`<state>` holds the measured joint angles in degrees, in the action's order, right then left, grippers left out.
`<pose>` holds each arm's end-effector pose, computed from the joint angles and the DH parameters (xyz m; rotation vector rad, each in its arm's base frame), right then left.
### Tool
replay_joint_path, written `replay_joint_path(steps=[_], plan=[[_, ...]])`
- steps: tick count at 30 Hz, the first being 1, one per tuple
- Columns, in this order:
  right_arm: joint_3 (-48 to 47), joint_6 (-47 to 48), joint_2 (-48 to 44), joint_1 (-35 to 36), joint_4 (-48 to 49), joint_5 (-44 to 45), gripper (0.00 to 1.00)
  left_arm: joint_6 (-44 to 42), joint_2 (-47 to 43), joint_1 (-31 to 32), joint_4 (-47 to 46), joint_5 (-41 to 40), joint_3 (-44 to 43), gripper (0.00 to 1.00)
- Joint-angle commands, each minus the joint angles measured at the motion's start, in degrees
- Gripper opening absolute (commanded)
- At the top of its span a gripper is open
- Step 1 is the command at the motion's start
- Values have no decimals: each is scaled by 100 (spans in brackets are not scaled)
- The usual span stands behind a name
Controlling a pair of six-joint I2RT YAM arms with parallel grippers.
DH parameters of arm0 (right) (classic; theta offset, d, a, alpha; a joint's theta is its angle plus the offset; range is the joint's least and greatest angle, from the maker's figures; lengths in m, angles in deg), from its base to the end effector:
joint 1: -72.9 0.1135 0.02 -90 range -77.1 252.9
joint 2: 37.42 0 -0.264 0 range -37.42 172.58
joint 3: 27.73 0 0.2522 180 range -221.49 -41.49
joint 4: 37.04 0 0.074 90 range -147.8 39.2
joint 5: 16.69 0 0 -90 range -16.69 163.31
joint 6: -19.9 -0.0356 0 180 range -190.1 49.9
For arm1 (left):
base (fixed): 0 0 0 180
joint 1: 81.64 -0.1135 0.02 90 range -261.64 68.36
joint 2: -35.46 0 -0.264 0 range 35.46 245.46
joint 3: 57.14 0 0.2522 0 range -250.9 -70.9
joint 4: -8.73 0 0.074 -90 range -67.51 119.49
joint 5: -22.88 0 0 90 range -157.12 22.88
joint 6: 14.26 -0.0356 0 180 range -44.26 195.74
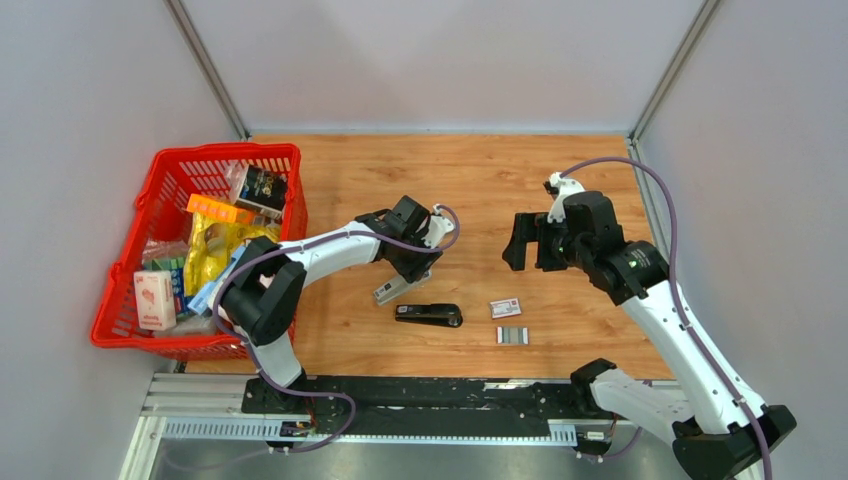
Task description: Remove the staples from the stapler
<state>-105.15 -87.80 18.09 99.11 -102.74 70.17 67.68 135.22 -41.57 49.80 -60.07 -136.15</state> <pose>0.1638 0.0828 0.3494 -0.2040 2.3680 0.4395 0.2667 -0.2301 0.1880 1.1313 2.4315 -0.3444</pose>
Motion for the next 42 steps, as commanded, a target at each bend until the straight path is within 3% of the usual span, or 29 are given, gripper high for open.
replay_joint_path(steps=[1, 6, 9, 17, 23, 29, 31, 35, 42], plan=[[-6, -41, -84, 33, 194, -73, 100, -82, -19, -44, 29, -195, -49, 50], [-15, -67, -75, 50, 176, -64, 100, -38, -10, -44, 125, -248, -154, 26], [-50, -59, -75, 59, 149, -29, 100, -29, -88, -44, 152, -213, -216, 0], [-410, 29, 39, 59, -193, 235, 100, -223, -747, 35, 941, -20, -848, 0], [-683, 406, -66, 59, -272, 165, 100, -346, -1521, 35, 1329, 954, -1042, 0], [-1200, 819, 21, 146, -360, -1143, 96, -460, -2171, 35, 1672, 2157, -981, 0], [-1429, 986, 179, 348, -544, -1601, 95, -460, -2382, 44, 1716, 2614, -911, 0], [-1650, 1320, 347, 1094, -747, -1619, 96, -399, -2865, 44, 1637, 3284, -709, 0], [-1422, 1628, 224, 1807, -168, -2322, 93, -276, -3560, 44, 1567, 4250, -515, 0]])
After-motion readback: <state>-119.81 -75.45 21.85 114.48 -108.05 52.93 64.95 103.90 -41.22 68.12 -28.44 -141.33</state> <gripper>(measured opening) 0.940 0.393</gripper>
